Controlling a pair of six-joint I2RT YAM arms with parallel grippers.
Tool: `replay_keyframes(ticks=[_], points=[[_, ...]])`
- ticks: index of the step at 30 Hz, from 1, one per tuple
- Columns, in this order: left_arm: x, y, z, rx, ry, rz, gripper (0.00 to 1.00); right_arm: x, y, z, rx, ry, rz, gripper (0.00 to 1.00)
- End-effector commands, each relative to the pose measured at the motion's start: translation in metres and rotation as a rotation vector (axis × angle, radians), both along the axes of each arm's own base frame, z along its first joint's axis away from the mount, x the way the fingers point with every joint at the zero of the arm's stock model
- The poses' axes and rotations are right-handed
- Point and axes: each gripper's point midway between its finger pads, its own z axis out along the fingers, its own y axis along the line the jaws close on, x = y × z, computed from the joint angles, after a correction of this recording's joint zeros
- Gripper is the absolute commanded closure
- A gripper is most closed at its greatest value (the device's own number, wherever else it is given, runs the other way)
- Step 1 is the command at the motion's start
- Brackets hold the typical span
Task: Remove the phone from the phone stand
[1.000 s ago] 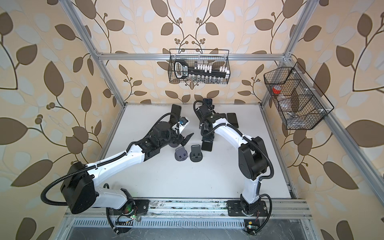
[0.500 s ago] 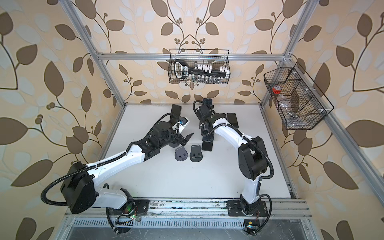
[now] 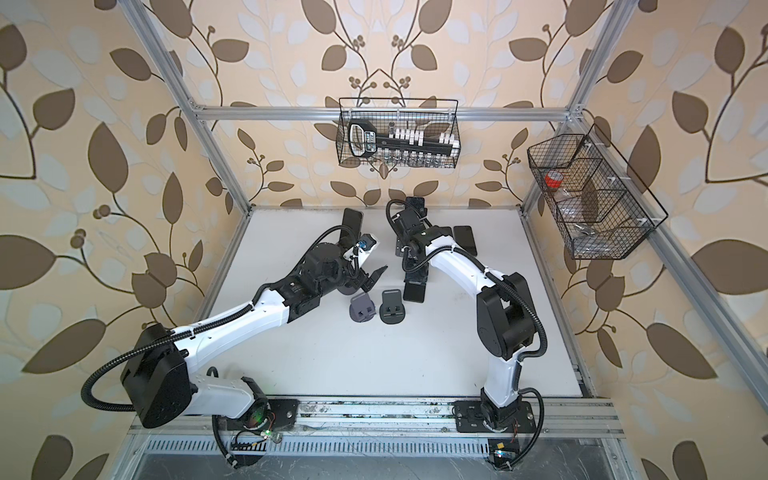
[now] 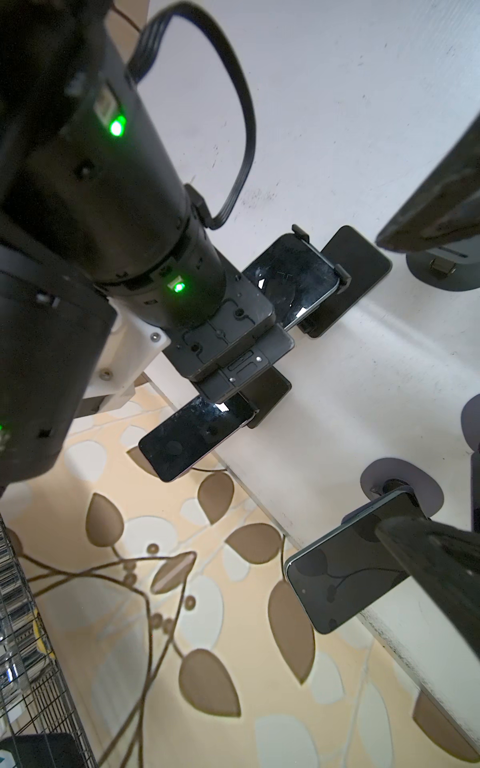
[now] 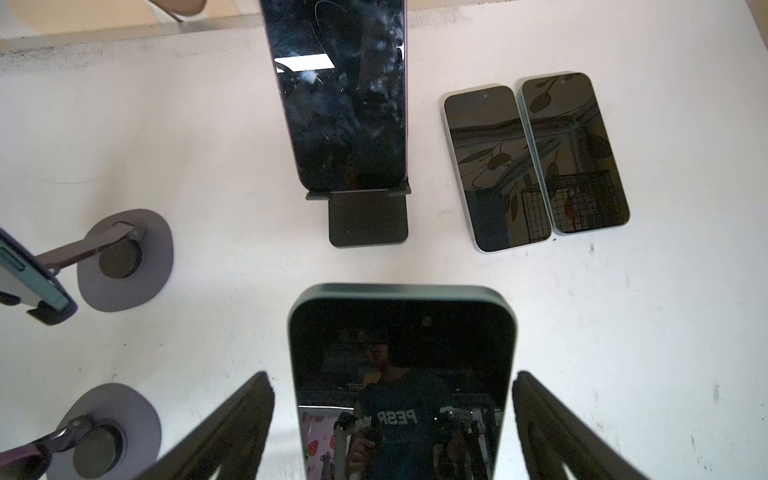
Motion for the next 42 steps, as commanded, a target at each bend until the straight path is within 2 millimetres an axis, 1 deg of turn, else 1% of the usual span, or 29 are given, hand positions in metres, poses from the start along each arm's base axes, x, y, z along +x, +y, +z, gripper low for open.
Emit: replay_keyframes(ticks=[1, 8, 11, 18, 23, 28, 32, 42], points=[[-0.006, 0.000, 0.024, -0.021, -0.066, -0.005, 0.01, 0.008, -0.003, -0.003, -0.009, 0.003, -0.007, 0.11], [-0.006, 0.000, 0.023, -0.014, -0.068, -0.007, 0.01, 0.011, 0.000, -0.008, 0.002, 0.020, 0.009, 0.17], [-0.006, 0.000, 0.023, -0.013, -0.069, -0.009, 0.01, 0.012, 0.001, -0.004, 0.010, 0.014, 0.015, 0.20], [-0.006, -0.001, 0.022, -0.011, -0.065, -0.011, 0.01, 0.011, 0.002, 0.005, 0.026, 0.002, 0.033, 0.23], [-0.006, -0.001, 0.021, -0.010, -0.060, -0.014, 0.01, 0.011, 0.003, 0.011, 0.047, -0.001, 0.070, 0.24], [-0.006, -0.001, 0.022, -0.011, -0.061, -0.014, 0.01, 0.012, 0.000, 0.015, 0.073, -0.012, 0.079, 0.25], [-0.006, -0.001, 0.020, -0.009, -0.060, -0.014, 0.01, 0.012, 0.002, 0.017, 0.110, -0.011, 0.102, 0.25], [-0.006, -0.002, 0.020, -0.012, -0.057, -0.017, 0.01, 0.013, 0.001, 0.029, 0.186, -0.044, 0.135, 0.26]])
